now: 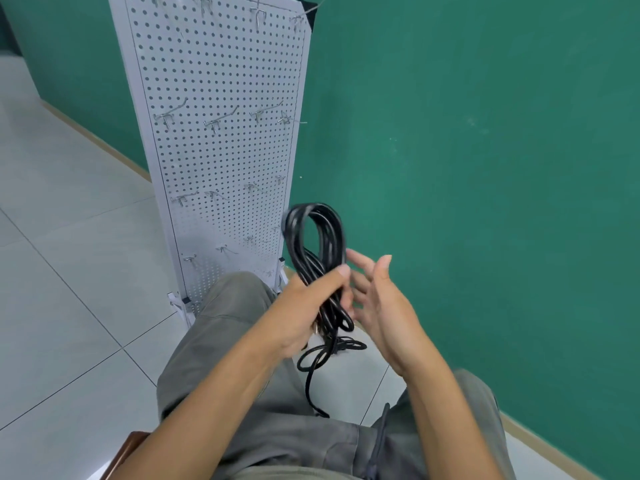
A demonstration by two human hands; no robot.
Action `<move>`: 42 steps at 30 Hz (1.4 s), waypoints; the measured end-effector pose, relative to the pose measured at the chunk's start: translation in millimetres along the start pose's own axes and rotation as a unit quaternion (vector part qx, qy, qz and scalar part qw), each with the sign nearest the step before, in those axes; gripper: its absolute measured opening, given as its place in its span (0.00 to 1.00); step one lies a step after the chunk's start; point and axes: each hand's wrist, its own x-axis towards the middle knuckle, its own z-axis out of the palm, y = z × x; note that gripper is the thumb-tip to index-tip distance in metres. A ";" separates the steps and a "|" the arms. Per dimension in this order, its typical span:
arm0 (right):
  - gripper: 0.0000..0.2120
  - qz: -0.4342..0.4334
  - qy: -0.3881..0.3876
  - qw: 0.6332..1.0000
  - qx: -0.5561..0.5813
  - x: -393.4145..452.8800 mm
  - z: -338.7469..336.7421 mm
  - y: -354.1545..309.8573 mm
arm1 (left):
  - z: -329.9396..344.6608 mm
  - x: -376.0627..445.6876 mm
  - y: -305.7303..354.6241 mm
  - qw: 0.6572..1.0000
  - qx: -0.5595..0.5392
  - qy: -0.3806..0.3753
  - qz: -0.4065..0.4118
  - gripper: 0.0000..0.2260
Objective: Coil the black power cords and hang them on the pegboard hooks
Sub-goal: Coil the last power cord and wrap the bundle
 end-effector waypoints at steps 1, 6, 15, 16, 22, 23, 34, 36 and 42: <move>0.35 0.019 -0.018 1.000 0.015 0.1 4.3 4.2 | -4.1 1.2 3.4 0.999 -0.030 0.025 0.003 0.14; 0.36 0.072 -0.096 0.990 -0.071 2.1 21.0 18.3 | -25.8 2.4 26.0 0.983 -0.134 0.120 0.019 0.11; 0.12 0.097 -0.127 0.978 -0.137 -2.7 16.6 22.6 | -71.8 9.5 47.3 0.922 -0.122 0.360 0.072 0.12; 0.11 0.096 -0.118 0.978 -0.145 -2.4 15.8 20.6 | -75.1 9.2 47.4 0.917 -0.109 0.376 0.075 0.12; 0.10 -0.002 -0.063 0.972 -0.225 -4.3 13.5 -1.8 | -79.3 12.4 36.2 0.909 0.027 0.413 0.045 0.18; 0.11 -0.015 -0.058 0.972 -0.227 -4.8 13.1 -4.6 | -78.0 12.3 33.8 0.913 0.048 0.403 0.035 0.18; 0.07 -0.088 0.091 0.959 -0.252 -4.2 0.7 -15.2 | -21.7 6.6 -1.2 0.957 0.268 0.108 -0.019 0.25; 0.07 -0.088 0.133 0.950 -0.269 -3.8 -3.5 -13.7 | -11.9 1.6 -7.4 0.958 0.279 0.058 -0.028 0.28; 0.12 -0.069 0.217 0.935 -0.270 -2.7 -10.1 -10.1 | -1.6 -7.4 -5.0 0.980 0.176 0.003 -0.087 0.31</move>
